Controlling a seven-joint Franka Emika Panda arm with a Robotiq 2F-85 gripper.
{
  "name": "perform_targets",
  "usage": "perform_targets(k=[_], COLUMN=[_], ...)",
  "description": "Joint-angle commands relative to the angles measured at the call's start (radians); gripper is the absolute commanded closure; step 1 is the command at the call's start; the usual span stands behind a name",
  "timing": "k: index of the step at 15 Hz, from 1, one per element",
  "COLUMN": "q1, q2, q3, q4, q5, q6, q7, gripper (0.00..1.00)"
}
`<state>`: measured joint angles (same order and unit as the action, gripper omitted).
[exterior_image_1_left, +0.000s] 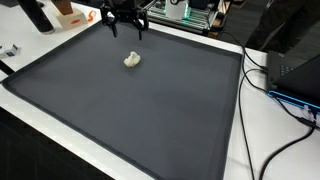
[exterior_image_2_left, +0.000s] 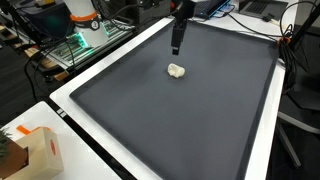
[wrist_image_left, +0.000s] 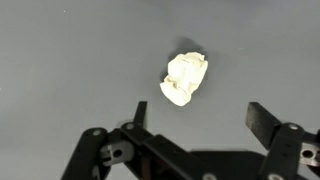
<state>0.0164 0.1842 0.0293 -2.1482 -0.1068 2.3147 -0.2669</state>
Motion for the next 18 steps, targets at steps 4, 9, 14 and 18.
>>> perform_targets(k=[4, 9, 14, 18], q1=[-0.102, -0.154, -0.193, -0.223], q2=[-0.132, -0.125, -0.088, -0.039], q3=[-0.008, -0.059, -0.108, -0.14], q4=[-0.124, -0.154, -0.178, -0.186], q5=[0.4, 0.688, 0.851, 0.929], q6=[0.014, -0.024, -0.081, -0.137], q7=[-0.403, -0.651, -0.78, -0.836], gripper=[0.0, 0.0, 0.0, 0.0])
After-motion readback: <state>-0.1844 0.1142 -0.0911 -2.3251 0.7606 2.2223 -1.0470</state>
